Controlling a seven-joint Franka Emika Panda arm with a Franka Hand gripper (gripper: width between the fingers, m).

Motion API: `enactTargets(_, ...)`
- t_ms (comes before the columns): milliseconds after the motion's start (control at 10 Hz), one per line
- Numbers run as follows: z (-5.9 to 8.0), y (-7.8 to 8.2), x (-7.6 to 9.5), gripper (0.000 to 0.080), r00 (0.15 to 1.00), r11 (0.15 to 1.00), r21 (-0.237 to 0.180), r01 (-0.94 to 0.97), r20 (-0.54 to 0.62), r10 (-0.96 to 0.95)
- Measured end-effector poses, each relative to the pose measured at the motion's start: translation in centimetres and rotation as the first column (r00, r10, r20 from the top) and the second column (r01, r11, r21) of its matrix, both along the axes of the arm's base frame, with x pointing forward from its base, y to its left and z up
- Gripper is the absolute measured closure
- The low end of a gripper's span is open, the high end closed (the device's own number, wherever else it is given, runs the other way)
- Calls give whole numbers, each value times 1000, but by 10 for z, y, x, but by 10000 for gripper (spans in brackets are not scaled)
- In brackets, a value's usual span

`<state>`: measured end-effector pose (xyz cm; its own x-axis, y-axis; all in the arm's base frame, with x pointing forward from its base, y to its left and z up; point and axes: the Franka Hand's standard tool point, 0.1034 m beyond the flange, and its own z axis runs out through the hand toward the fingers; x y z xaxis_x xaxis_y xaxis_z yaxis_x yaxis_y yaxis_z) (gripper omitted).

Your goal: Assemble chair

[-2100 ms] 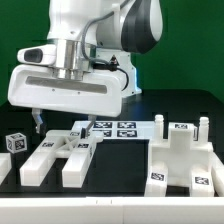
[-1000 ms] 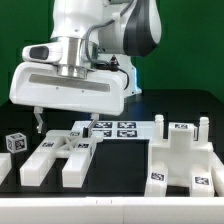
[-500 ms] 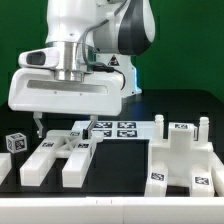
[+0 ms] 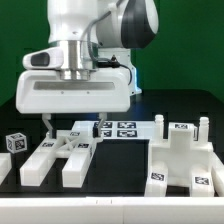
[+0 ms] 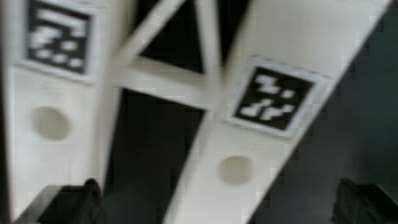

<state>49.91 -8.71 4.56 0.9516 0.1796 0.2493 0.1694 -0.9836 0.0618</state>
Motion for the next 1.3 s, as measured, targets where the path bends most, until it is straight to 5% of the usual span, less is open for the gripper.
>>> enactTargets(400, -5, -10, 27, 151, 997, 999, -5, 47, 66, -46)
enactTargets(600, -3, -28, 30, 151, 980, 997, -49, 54, 192, -43)
enactTargets(800, -7, -30, 26, 151, 980, 999, -33, 38, 199, -30)
enactTargets(1300, -6, -1, 32, 151, 982, 998, 8, 63, 177, -63)
